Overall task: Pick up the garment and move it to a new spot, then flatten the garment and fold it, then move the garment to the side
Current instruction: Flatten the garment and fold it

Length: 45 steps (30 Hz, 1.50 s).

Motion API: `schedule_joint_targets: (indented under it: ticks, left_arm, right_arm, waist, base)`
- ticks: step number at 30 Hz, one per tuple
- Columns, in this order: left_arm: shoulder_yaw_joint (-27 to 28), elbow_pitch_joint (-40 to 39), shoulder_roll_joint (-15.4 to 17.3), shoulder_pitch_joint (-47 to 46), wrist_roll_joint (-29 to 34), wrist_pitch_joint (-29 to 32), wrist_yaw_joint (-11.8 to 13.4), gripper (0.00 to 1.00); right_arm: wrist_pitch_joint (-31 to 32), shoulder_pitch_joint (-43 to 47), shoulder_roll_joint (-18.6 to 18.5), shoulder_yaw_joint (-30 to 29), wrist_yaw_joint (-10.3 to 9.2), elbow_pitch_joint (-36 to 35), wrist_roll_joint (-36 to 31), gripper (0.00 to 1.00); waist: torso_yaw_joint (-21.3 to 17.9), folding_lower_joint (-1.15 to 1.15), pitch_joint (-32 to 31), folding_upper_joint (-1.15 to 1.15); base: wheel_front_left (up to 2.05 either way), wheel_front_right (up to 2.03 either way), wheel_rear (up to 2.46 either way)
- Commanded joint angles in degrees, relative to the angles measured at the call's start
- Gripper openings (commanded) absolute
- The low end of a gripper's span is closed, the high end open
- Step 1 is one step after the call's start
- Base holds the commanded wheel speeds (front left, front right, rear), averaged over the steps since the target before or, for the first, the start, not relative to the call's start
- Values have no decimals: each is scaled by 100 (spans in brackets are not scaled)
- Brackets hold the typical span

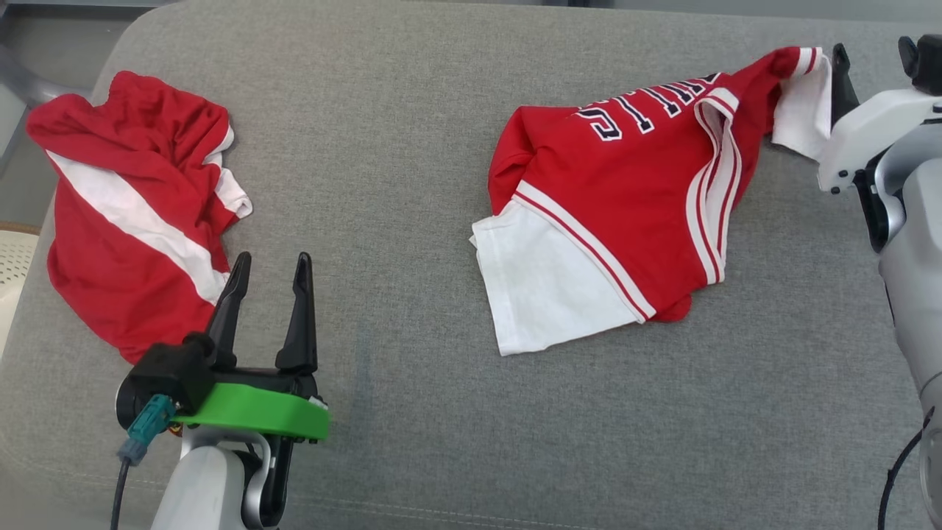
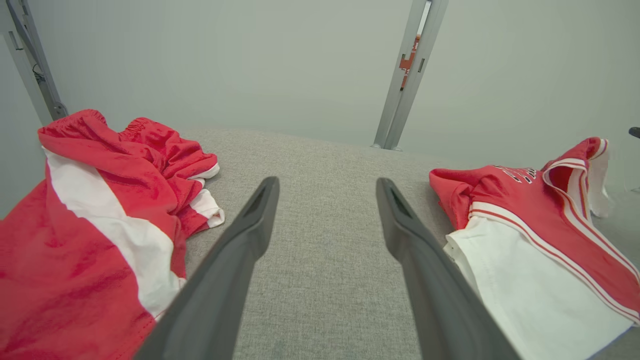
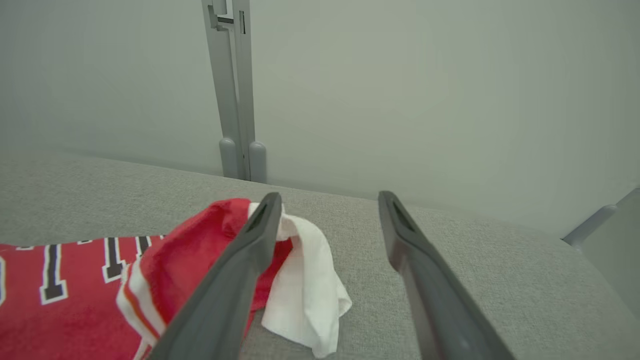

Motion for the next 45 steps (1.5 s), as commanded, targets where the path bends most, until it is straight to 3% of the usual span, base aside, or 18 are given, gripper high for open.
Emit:
schedule_joint_targets:
  ticks: [1, 8, 12, 16, 19, 23, 27, 41, 45]
  left_arm:
    - [35, 30, -4, -4, -11, 5, -27, 100]
    - [134, 92, 10, 246, 33, 5, -28, 100]
    - [203, 86, -8, 405, 35, 4, -27, 100]
    - [202, 60, -19, 519, 58, 5, -27, 100]
    - [184, 64, -25, 550, 66, 5, -27, 100]
    - [119, 77, -27, 508, 53, 5, -27, 100]
    - [138, 59, 6, 512, 50, 5, -27, 100]
    - [146, 24, -3, 375, 14, 5, -27, 100]
    - [135, 31, -8, 335, 5, 5, -27, 100]
  right_arm:
    - [63, 122, -82, -96, -7, 78, -90, 100]
    - [-55, 700, 495, -172, -7, -7, -234, 100]
    - [-27, 1190, 993, 22, -7, -124, 27, 100]
    - [250, 1611, 1221, 256, -7, -238, 475, 100]
    - [428, 1865, 1275, 470, -7, -337, 814, 100]
    - [738, 2187, 1279, 1259, -7, -642, 1764, 100]
    - [916, 2440, 1262, 1708, -7, -987, 2217, 100]
    - [1067, 2263, 1276, 1179, -7, -932, 1830, 100]
    - [1254, 2199, 1275, 1311, -7, -913, 1890, 100]
  waist:
    - [-53, 0, -93, 0]
    - [-283, 0, -483, 0]
    - [-412, 0, -661, 0]
    - [-484, 0, -754, 0]
    - [-482, 0, -773, 0]
    - [-379, 0, -761, 0]
    - [-330, 0, -715, 0]
    - [-209, 0, -504, 0]
    - [-210, 0, -449, 0]
  base:
    - [0, 0, 0]
    - [0, 0, 0]
    - [0, 0, 0]
    - [0, 0, 0]
    - [0, 0, 0]
    - [0, 0, 0]
    - [0, 0, 0]
    - [0, 0, 0]
    - [0, 0, 0]
